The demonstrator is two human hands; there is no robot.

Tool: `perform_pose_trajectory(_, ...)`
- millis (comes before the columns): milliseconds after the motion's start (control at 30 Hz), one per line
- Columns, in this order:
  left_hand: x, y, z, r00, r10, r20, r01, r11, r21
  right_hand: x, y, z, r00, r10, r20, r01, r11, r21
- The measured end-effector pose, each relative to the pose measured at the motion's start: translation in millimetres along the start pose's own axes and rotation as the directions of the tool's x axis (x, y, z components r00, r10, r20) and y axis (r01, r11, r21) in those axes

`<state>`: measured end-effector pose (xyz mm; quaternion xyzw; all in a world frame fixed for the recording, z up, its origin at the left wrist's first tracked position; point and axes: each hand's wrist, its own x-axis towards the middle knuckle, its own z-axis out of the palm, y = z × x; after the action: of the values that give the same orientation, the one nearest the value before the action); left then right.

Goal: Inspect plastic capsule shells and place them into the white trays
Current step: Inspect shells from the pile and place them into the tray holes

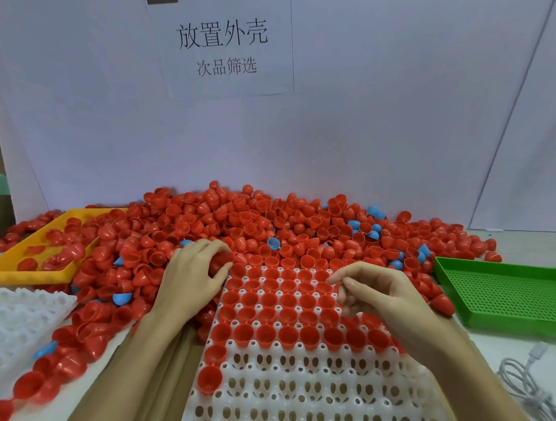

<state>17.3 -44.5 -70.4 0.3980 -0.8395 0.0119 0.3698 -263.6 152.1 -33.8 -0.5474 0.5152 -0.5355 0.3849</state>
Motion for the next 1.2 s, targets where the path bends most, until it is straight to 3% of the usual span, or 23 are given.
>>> perform_pose_trajectory(133, 25.6, 3.4, -7.1, 0.992, -0.044, -0.122, 0.040, 0.999, -0.029, -0.8, -1.2, -1.6, 1.000, -0.016, 0.000, 0.016, 1.000, 0.004)
perform_pose_trajectory(233, 52.7, -3.9, -3.1, 0.995, -0.080, 0.056, 0.080, 0.997, -0.015, -1.0, -0.8, -1.3, 1.000, -0.014, 0.003, 0.014, 1.000, 0.012)
perform_pose_trajectory(367, 75.0, -4.7, 3.4, 0.934, -0.095, 0.344, 0.101, 0.995, -0.001, -1.1, -0.7, -1.4, 1.000, -0.001, -0.002, 0.001, 1.000, 0.010)
perform_pose_trajectory(533, 87.8, 2.8, 9.4, 0.901, -0.117, 0.418, 0.094, 0.993, 0.077, -0.8, -0.7, -2.2, 1.000, 0.000, -0.005, 0.000, 1.000, 0.005)
perform_pose_trajectory(1033, 66.9, 5.0, -5.1, 0.991, -0.097, 0.096, 0.102, 0.994, -0.046, -1.3, -0.4, -2.5, 1.000, 0.004, -0.005, -0.004, 1.000, -0.007)
perform_pose_trajectory(1200, 39.1, 55.6, -34.4, 0.996, 0.077, -0.043, -0.086, 0.959, -0.269, -1.1, -0.8, -1.2, 1.000, 0.002, -0.010, -0.002, 1.000, -0.005)
